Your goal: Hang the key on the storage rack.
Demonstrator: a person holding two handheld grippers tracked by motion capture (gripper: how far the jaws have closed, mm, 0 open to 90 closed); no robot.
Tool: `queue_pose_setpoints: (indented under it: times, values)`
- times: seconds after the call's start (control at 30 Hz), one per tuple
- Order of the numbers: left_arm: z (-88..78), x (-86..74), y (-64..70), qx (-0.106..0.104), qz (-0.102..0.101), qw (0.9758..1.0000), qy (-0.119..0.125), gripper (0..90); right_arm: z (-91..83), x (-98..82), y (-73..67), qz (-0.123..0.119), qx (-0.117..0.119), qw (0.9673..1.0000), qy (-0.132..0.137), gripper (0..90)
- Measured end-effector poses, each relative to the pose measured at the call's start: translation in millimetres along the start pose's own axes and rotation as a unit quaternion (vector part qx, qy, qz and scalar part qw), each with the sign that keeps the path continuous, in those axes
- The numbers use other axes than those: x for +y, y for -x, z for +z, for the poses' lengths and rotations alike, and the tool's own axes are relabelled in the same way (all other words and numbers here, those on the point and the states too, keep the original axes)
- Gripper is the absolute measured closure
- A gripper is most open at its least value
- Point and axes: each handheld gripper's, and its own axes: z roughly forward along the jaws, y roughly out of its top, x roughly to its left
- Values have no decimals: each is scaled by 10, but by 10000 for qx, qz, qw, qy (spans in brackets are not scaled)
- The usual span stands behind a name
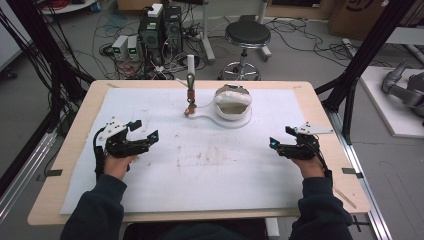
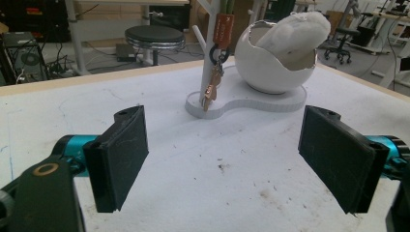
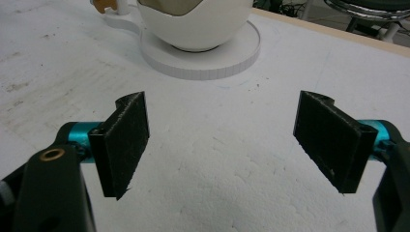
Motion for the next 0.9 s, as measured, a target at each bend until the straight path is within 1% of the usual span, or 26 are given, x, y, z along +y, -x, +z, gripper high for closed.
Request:
queue_pose_setpoints:
  times: [0.13, 0.2, 0.27, 0.43, 0.73, 0.9]
  values:
    - [6, -8, -4, -25, -3, 10000, -35, 179, 8, 0, 4, -28, 3, 10000, -10, 206]
    - [12, -12, -8, -30, -4, 10000, -43, 179, 11, -2, 6, 0, -1, 10000, -10, 206]
    - [17, -16, -8, -49, -37, 10000, -48, 178, 13, -2, 9, -2, 0, 10000, -3, 206]
    - [13, -16, -17, -38, -82, 10000, -37, 179, 18, -6, 6, 7, 12, 10000, -24, 206]
    - [7, -23, -32, -19, -104, 9999, -50, 181, 21, -7, 7, -32, -1, 10000, -24, 206]
    - [12, -29, -41, 6, -131, 9999, -41, 182, 21, -7, 10, 3, 15, 10000, -24, 206]
